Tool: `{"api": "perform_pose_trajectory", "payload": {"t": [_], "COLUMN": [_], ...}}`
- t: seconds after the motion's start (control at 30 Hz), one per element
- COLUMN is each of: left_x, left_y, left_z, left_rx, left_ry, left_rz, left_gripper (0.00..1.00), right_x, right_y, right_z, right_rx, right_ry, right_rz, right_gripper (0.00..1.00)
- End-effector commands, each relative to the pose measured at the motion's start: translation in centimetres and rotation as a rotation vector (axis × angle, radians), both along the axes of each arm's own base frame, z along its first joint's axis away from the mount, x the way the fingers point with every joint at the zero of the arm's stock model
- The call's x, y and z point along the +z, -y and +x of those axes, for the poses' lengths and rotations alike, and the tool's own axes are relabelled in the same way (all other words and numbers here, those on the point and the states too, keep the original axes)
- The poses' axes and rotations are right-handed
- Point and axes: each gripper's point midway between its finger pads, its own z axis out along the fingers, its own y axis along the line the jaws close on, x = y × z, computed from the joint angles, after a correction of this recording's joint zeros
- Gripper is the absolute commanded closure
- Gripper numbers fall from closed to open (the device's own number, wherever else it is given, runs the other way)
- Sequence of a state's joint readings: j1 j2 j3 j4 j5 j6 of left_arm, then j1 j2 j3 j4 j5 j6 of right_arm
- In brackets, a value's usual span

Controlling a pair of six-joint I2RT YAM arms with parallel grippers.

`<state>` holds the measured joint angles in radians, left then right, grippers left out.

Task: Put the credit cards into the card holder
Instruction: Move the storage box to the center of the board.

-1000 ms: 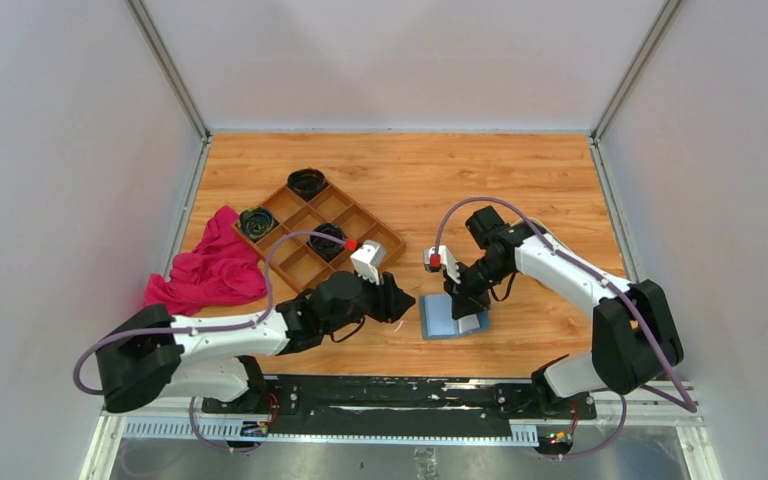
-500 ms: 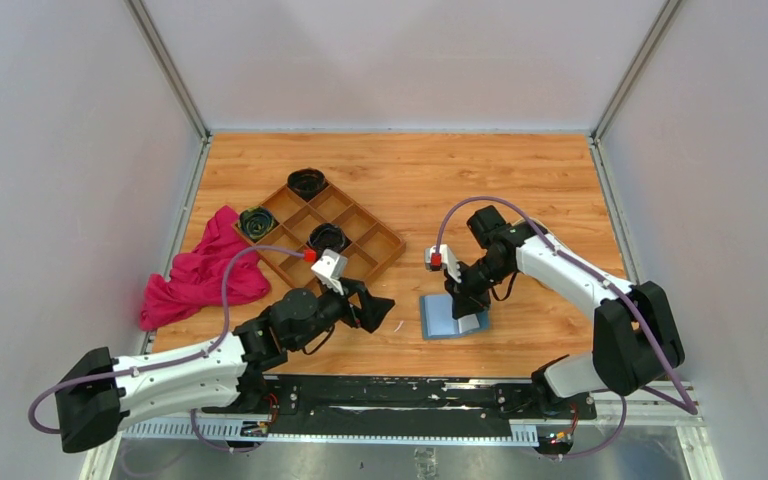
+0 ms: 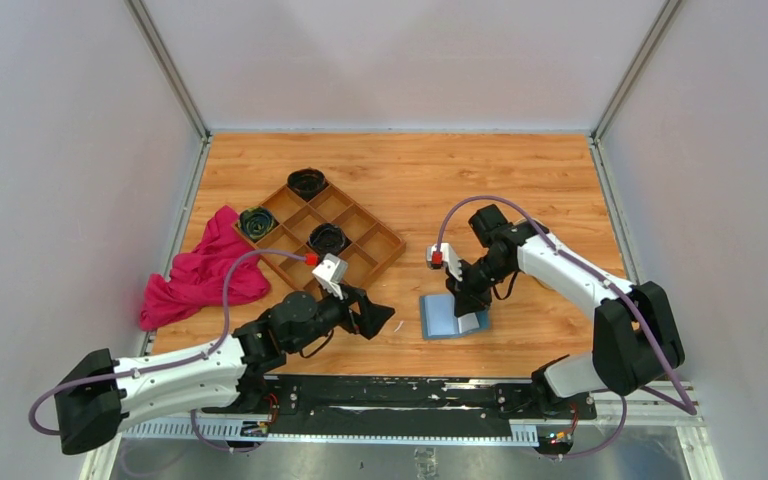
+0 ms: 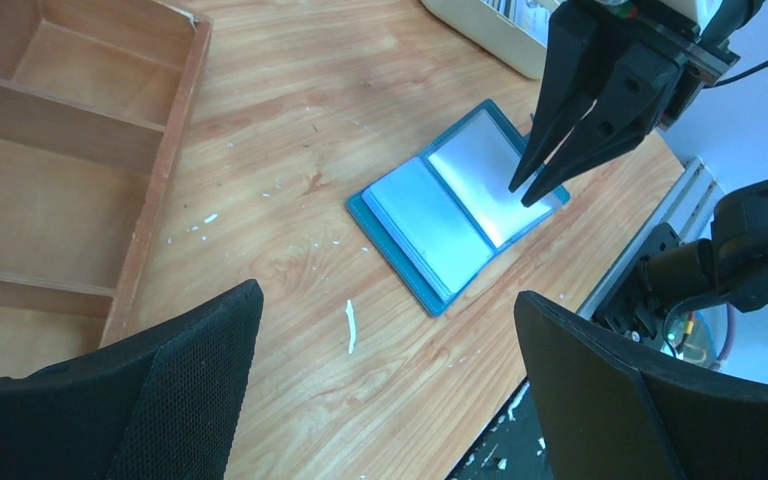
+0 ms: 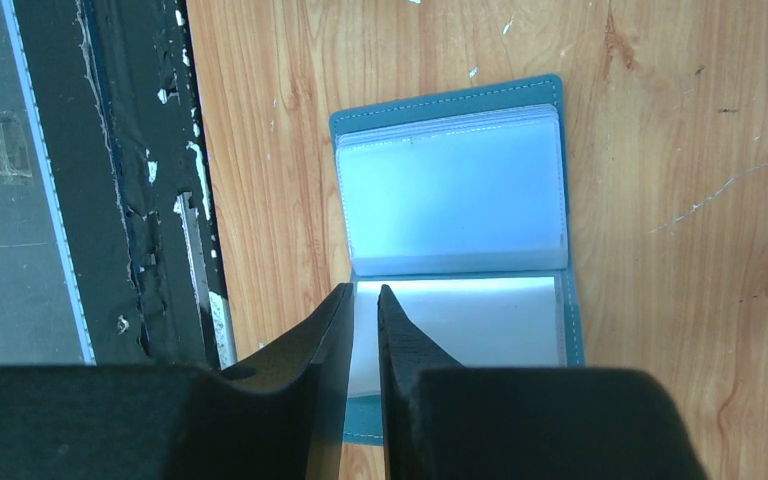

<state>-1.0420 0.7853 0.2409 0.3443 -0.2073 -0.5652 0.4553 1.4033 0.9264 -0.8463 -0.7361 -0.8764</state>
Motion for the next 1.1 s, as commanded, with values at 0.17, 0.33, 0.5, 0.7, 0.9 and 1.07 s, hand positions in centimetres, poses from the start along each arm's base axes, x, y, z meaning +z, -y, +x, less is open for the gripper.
{"api": "perform_pose_trajectory", "payload": {"t": [0.17, 0.33, 0.5, 0.7, 0.9, 1.07], "left_x": [-1.6, -1.0, -1.7, -2.5, -3.2, -3.5], "left_y": [1.0, 3.2, 5.5, 8.1, 9.9, 10.0], "left_z": [-0.9, -1.3, -1.1, -1.3, -1.7, -1.9], "left_rx": [-0.045, -0.108, -0.155, -0.217, -0.259, -0.267], "left_ry": [-0.104, -0.141, -0.193, -0.243, -0.257, -0.261], "left_rz": [-0.004, -0.047, -0.015, 0.016, 0.050, 0.058], "left_gripper": [0.00, 0.04, 0.11, 0.19, 0.23, 0.23], "right_x": [0.9, 1.4, 2.3, 3.8, 6.9, 7.8], "right_y": [0.2, 0.3, 0.6, 1.0, 4.4, 9.1], "right_z": [0.6, 0.8, 1.1, 1.5, 5.2, 7.6], "right_rx": [-0.032, -0.043, -0.060, -0.090, -0.269, -0.164], "right_ry": [0.012, 0.017, 0.025, 0.037, 0.137, 0.393], "right_rz": [0.014, 0.032, 0.065, 0.116, 0.171, 0.057], "right_gripper": [0.81, 0.81, 0.80, 0.80, 0.77, 0.65]}}
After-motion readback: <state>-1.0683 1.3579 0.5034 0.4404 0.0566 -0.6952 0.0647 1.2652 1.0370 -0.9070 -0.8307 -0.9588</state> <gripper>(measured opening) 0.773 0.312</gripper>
